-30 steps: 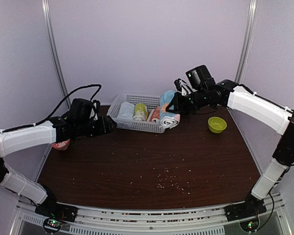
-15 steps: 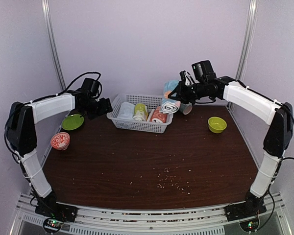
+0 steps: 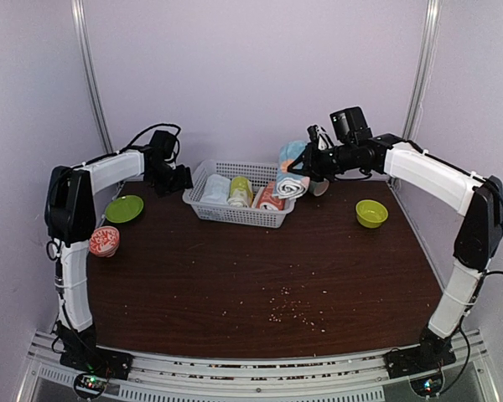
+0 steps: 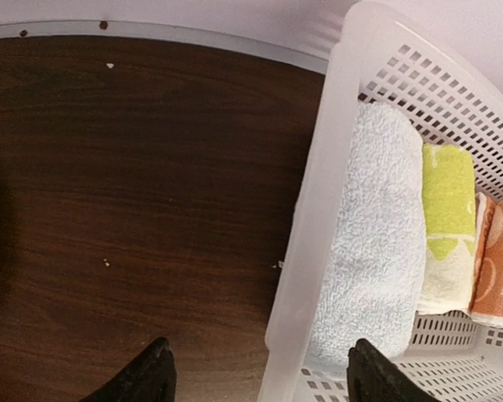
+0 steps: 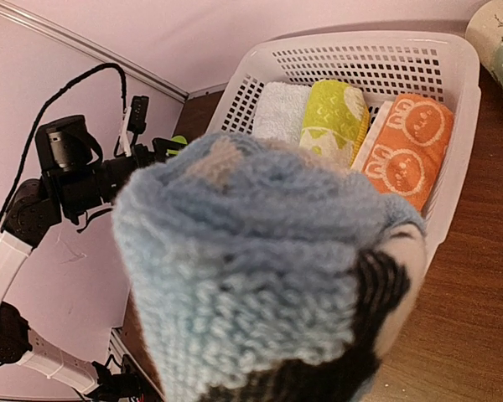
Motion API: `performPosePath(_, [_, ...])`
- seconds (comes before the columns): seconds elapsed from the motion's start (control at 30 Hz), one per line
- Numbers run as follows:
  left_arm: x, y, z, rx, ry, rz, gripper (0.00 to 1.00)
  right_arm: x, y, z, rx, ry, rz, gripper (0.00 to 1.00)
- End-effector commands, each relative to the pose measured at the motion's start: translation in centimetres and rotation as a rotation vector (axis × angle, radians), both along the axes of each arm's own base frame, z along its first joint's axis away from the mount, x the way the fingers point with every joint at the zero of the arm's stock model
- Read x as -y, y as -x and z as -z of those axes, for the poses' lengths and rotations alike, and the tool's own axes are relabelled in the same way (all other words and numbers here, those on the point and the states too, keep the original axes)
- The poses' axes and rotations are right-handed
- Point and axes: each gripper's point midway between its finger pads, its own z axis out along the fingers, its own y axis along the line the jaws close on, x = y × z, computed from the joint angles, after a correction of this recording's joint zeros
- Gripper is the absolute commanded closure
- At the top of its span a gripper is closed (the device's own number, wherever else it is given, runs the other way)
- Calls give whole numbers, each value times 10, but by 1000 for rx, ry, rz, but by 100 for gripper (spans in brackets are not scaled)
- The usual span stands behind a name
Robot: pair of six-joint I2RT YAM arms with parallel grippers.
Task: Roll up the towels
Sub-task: Move the bin to the center of the board.
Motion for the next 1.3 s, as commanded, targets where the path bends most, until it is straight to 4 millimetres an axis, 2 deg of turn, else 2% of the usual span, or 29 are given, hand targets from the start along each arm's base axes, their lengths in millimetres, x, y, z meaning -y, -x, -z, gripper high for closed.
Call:
performPosePath(0.0, [11,-5,12,-30,-6,80,30,6,6,-29,64,-41,-10,100])
performPosePath(0.1, [14,-9,16,-29,-1,91,34,8,6,-30,68,-41,-8,100])
performPosePath(0.23, [17,-10,21,-35,9,108,44,12,7,-29,64,-37,-3,100])
performPosePath(0.4, [21,-5,22,-43,29,126,66,17,7,-30,70,-43,8,100])
performPosePath(0.53, [19,4,22,-40,31,135,81,21,9,-31,74,-54,14,100])
performPosePath(0.6, [18,13,29,-64,31,140,90,22,11,-28,71,-52,14,100])
performPosePath(0.7, [18,25,31,-77,40,145,98,24,15,-24,64,-58,13,100])
performPosePath(0.97, [26,67,26,-97,44,170,100,29,28,-22,59,-66,12,100])
performPosePath(1.17, [44,125,20,-109,30,193,100,32,47,-11,27,-64,-7,100])
performPosePath(1.27, [51,161,30,-141,27,190,100,29,58,1,-1,-52,-25,100])
